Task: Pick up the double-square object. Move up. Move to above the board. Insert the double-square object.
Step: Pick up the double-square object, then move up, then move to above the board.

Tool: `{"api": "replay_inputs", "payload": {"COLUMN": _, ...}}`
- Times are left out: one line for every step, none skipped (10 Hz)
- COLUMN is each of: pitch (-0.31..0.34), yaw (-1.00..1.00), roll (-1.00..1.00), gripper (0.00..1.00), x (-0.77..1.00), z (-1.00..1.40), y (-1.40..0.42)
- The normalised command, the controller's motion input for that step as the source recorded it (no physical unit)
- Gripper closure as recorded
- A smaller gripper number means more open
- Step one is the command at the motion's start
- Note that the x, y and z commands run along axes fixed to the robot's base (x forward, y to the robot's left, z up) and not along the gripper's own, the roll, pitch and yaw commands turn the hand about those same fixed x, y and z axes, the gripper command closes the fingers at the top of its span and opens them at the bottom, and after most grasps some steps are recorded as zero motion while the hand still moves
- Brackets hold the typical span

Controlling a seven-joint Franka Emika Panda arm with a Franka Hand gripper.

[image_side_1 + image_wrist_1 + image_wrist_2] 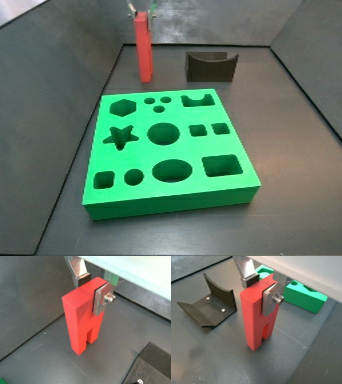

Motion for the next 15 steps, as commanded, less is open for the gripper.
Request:
{"api": "replay_inputs", "payload": {"pitch": 0.0, "yaw": 0.0, "roll": 0.0, "gripper": 1.0, "x": 0.0, "z": 0.0, "y": 0.0}}
{"api": "replay_inputs", "payload": {"pitch": 0.0, "yaw": 0.0, "roll": 0.0, "gripper": 1.0, "x": 0.0, "z": 0.0, "y": 0.0}}
{"api": "replay_inputs", "payload": {"pitch": 0.0, "yaw": 0.0, "roll": 0.0, "gripper": 1.0, "x": 0.0, "z": 0.0, "y": 0.0}}
{"api": "replay_inputs", "payload": {"pitch": 0.0, "yaw": 0.0, "roll": 0.0, "gripper": 1.0, "x": 0.0, "z": 0.0, "y": 0.0}}
{"api": "replay_inputs", "payload": {"pitch": 0.0, "yaw": 0.0, "roll": 0.0, "gripper": 1.0, "x": 0.0, "z": 0.0, "y": 0.0}}
{"api": "replay_inputs", "payload": {"pitch": 0.0, "yaw": 0.0, "roll": 0.0, "gripper": 1.0, "x": 0.0, "z": 0.0, "y": 0.0}}
{"api": "replay_inputs", "payload": {"pitch": 0.0, "yaw": 0.0, "roll": 0.0, "gripper": 1.0, "x": 0.0, "z": 0.0, "y": 0.0}}
{"api": "replay_inputs", "payload": {"pitch": 0.0, "yaw": 0.0, "roll": 0.0, "gripper": 1.0, "x": 0.0, "z": 0.0, "y": 0.0}}
{"api": "replay_inputs", "payload": {"pitch": 0.0, "yaw": 0.0, "roll": 0.0, "gripper": 1.0, "x": 0.0, "z": 0.83, "y": 0.0}}
{"api": "replay_inputs", "payload": {"pitch": -0.032, "yaw": -0.01, "roll": -0.01, "gripper": 1.0, "x": 0.03, "z": 0.81, "y": -0.06}}
{"api": "replay_inputs", "payload": {"pitch": -0.013, "yaw": 0.0, "roll": 0.0, "gripper": 1.0, "x": 0.02, "z": 0.71, "y": -0.05}}
{"api": "replay_inputs", "payload": {"pitch": 0.016, "yaw": 0.0, "roll": 0.01, "gripper": 1.0, "x": 0.01, "z": 0.53, "y": -0.03}}
{"api": "replay_inputs", "payload": {"pitch": 0.033, "yaw": 0.0, "roll": 0.01, "gripper": 1.0, "x": 0.0, "z": 0.43, "y": -0.02}}
{"api": "replay_inputs", "payload": {"pitch": 0.054, "yaw": 0.0, "roll": 0.02, "gripper": 1.0, "x": 0.01, "z": 0.22, "y": -0.01}}
{"api": "replay_inputs", "payload": {"pitch": 0.078, "yaw": 0.03, "roll": -0.02, "gripper": 1.0, "x": 0.72, "z": 1.0, "y": 0.17}}
